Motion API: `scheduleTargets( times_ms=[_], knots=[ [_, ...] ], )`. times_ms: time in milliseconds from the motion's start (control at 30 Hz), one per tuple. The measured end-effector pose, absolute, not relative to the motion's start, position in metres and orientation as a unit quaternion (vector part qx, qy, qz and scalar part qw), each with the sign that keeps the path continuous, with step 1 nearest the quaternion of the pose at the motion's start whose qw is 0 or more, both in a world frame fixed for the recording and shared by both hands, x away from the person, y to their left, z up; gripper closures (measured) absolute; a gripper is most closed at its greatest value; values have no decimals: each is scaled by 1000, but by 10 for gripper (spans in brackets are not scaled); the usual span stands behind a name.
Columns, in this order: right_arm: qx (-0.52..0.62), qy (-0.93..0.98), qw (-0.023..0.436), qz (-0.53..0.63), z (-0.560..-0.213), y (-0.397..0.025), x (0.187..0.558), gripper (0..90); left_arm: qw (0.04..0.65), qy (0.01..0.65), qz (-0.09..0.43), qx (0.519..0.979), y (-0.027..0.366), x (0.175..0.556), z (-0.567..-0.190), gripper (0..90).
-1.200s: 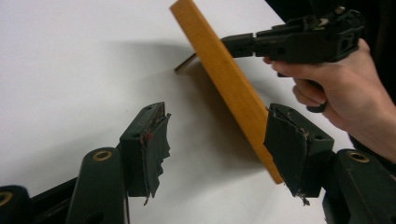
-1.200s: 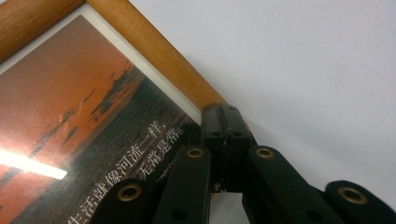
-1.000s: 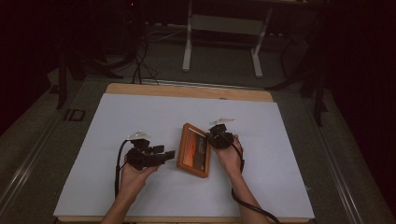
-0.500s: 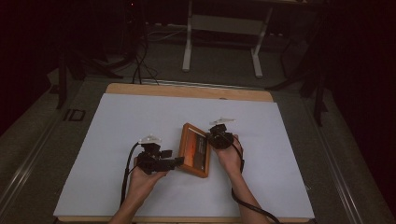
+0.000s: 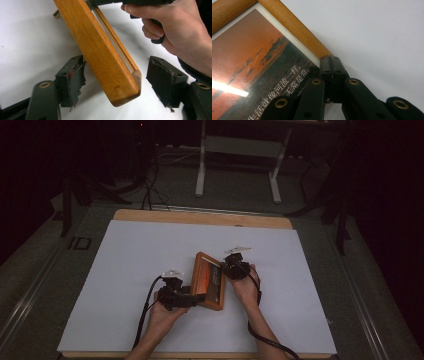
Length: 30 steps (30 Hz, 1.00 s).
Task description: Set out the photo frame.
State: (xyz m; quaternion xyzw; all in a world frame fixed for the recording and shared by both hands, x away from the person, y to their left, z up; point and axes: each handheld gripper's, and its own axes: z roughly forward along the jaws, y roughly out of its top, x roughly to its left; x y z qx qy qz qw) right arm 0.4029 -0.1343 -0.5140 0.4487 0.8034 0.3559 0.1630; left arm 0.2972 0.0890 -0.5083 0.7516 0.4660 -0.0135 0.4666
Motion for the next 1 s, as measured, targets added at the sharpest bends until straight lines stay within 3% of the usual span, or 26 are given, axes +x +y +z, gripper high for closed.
scheduleTargets(
  times_ms=[267,667,1000],
  knots=[
    [452,799,162,362,-515,-135,402,899,475,463,-19,748,88,301,-512,473],
    [453,796,157,371,-516,-139,400,895,479,475,-29,737,89,303,-512,509],
    [450,796,159,372,-503,-157,390,811,470,474,-6,745,76,306,-501,555]
  ],
)
